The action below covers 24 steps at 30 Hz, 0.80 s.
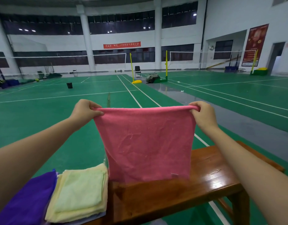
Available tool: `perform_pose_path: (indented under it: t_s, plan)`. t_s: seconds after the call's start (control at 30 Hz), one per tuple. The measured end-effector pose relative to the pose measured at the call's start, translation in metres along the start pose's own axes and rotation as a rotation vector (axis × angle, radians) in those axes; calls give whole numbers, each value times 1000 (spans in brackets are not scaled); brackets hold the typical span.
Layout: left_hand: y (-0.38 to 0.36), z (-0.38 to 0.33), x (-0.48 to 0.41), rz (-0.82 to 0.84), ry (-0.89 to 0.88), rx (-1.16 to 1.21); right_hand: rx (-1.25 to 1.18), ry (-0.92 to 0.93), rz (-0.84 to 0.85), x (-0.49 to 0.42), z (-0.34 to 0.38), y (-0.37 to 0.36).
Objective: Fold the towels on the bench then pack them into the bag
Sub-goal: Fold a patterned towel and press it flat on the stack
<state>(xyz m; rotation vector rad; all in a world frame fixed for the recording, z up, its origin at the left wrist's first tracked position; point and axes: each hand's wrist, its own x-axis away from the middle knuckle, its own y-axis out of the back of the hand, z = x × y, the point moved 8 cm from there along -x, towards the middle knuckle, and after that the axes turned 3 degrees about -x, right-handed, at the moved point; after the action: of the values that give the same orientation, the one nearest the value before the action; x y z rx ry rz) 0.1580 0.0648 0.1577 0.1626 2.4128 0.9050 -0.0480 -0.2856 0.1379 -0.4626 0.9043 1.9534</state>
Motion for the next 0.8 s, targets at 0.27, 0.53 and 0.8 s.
perform_pose_path:
  t_s: [0.27, 0.53, 0.8]
  plan:
    - [-1, -8, -1, -61, -41, -75, 58, -14, -86, -6, 3, 15]
    - [-26, 14, -11, -154, -2, -50, 72, -173, -157, -13, -31, -8]
    - [-49, -6, -47, -215, 5, 144, -142, -378, -303, -50, -56, -15]
